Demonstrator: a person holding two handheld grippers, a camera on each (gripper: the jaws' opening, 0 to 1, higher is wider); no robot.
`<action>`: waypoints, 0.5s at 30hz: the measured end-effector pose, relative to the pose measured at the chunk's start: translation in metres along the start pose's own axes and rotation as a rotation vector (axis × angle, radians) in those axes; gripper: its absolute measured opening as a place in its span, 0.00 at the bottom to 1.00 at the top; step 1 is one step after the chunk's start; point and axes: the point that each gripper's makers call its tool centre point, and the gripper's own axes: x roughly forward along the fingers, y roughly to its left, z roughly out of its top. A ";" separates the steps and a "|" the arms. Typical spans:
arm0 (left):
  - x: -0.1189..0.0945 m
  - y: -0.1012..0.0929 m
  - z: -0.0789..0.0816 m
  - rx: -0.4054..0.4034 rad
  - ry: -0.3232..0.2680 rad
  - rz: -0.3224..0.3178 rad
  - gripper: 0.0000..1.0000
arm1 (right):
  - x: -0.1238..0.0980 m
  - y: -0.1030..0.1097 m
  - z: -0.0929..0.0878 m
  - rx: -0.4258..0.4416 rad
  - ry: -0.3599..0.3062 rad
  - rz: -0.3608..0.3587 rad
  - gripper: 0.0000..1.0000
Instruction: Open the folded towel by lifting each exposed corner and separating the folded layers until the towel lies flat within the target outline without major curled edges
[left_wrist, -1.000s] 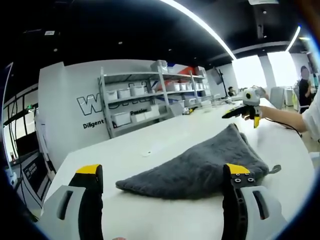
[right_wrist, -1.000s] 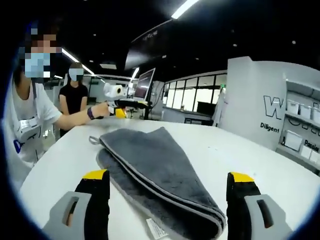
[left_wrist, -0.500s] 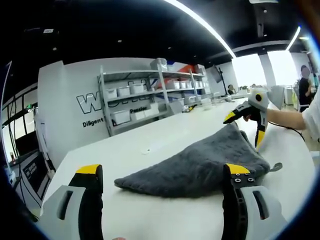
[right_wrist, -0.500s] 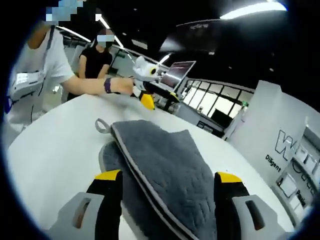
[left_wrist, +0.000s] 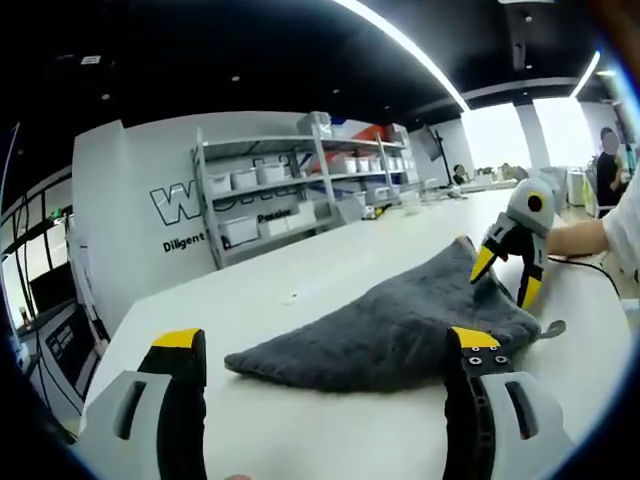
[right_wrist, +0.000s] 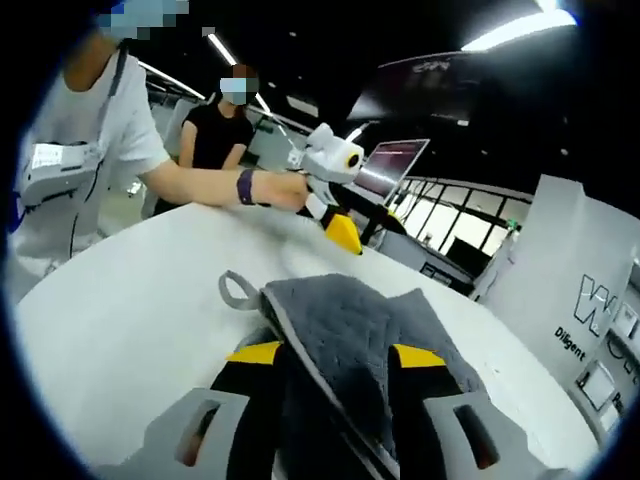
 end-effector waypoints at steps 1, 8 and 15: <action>0.000 0.000 0.000 0.000 0.001 0.000 0.98 | 0.001 0.000 -0.002 -0.008 0.007 -0.004 0.35; 0.000 -0.001 -0.002 0.002 0.008 -0.002 0.98 | 0.008 0.011 -0.010 -0.031 0.046 0.030 0.27; 0.000 -0.003 -0.004 0.002 0.013 -0.003 0.98 | 0.009 0.016 -0.014 0.016 0.065 0.053 0.14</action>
